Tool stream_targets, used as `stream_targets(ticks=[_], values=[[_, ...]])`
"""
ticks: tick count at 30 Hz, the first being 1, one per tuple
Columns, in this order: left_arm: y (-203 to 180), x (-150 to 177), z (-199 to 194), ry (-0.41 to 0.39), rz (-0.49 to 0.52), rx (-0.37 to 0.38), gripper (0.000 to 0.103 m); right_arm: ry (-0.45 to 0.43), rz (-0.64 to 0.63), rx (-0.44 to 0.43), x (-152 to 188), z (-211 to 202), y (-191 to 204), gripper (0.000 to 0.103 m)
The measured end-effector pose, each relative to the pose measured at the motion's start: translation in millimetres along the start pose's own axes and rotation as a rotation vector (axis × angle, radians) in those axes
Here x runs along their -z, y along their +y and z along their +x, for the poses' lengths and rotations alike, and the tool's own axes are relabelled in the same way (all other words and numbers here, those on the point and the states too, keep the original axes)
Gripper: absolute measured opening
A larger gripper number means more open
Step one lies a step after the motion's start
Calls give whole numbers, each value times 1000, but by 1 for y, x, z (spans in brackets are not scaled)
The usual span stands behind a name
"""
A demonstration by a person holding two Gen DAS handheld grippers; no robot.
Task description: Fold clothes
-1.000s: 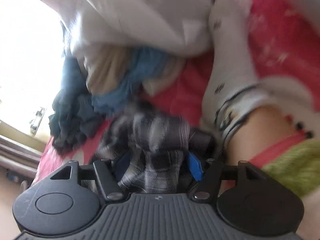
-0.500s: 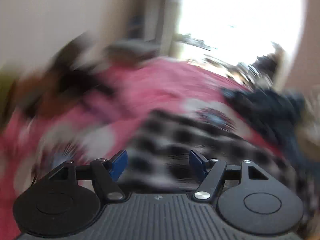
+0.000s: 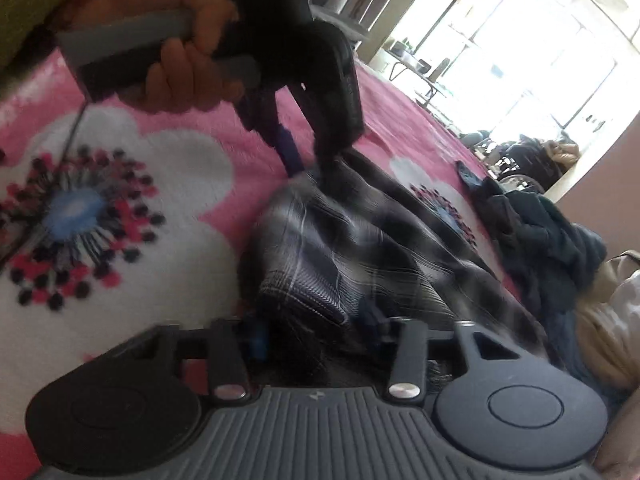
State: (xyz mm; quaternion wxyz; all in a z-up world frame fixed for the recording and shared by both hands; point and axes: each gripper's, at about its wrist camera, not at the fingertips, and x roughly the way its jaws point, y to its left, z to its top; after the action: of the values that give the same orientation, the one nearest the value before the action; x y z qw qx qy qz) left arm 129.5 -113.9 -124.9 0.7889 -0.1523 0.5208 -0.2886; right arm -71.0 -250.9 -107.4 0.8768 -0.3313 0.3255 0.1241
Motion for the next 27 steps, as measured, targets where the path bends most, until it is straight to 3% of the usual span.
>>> stream_targets(ticks=[2, 7, 11, 15, 22, 27], values=[[2, -2, 0, -22, -49, 5, 3, -6, -30, 34, -1, -3, 4, 16], [13, -3, -24, -141, -133, 67, 1, -29, -29, 33, -21, -22, 4, 10], [30, -3, -52, -187, -157, 73, 0, -64, -56, -22, -45, -34, 22, 9], [68, -1, -98, -249, -186, 46, 0, -109, 12, -125, -80, -39, 38, 8], [160, 21, -209, -340, -253, -108, 0, -277, 61, -372, -157, -53, 105, 8], [219, 48, -290, -394, -286, -283, 0, -369, 64, -573, -206, -60, 169, 8]])
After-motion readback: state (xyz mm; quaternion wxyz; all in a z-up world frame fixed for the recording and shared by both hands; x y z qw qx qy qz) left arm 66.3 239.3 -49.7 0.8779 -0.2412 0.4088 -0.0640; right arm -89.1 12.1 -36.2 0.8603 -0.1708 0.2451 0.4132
